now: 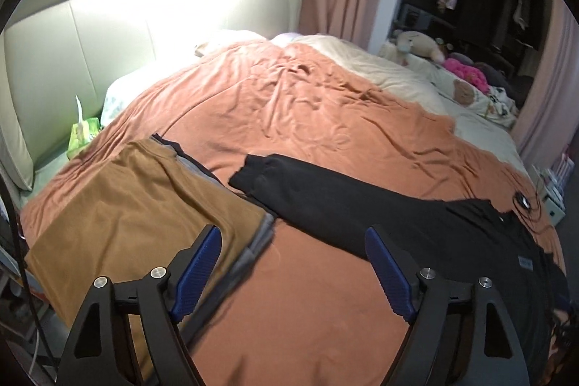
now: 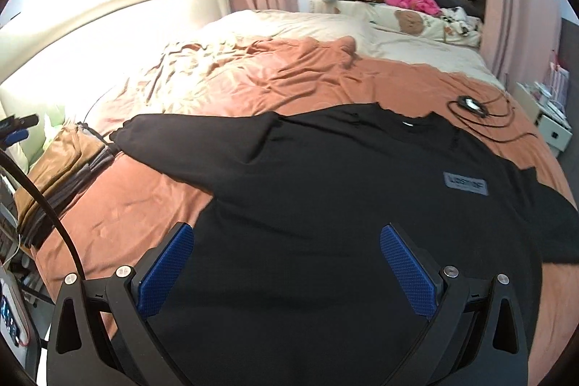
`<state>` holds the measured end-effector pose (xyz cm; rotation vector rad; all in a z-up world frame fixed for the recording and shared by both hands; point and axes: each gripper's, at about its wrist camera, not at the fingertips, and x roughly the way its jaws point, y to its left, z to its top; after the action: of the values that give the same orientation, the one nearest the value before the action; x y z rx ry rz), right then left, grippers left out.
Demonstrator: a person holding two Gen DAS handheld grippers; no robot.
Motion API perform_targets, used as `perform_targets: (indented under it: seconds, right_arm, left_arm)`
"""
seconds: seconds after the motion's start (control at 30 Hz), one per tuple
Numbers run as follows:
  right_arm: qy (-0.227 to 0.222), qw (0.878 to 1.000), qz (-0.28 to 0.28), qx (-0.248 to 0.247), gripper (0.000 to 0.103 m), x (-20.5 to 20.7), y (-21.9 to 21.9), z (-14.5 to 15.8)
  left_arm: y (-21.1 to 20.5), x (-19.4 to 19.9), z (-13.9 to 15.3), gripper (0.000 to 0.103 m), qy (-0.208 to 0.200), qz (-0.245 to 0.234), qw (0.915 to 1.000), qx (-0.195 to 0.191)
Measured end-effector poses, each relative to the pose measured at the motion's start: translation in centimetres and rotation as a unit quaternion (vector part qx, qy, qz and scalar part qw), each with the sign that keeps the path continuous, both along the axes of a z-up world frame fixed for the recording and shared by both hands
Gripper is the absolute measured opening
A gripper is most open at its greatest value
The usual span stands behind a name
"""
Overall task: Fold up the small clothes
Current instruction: 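Move the left tool toward the ribbed cuff of the black shirt sleeve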
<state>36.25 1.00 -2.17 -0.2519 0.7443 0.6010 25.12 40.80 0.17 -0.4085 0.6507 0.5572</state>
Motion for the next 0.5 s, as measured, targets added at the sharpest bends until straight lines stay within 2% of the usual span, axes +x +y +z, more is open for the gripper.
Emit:
perform_targets:
  seconds: [0.2,0.4,0.47,0.5]
  right_arm:
    - [0.010,1.000,0.018,0.014,0.103,3.2,2.3,-1.5]
    - [0.030,0.999,0.025,0.007,0.103,6.5,4.9,-3.4]
    - [0.040,0.999,0.027,0.009,0.099,7.5,5.7,-4.2]
    - [0.043,0.999,0.028,0.011,0.093,7.9,6.1,-4.4]
  left_arm:
    - [4.5,3.0,-0.6,0.075,0.025,0.018,0.9993,-0.019]
    - [6.8,6.2,-2.3,0.069,0.046,0.022,0.9978,-0.041]
    - [7.2,7.5,-3.2,0.065,0.055,0.016,0.9971,-0.050]
    - [7.4,8.3,-3.9,0.063,0.061,0.013,0.9965,-0.056]
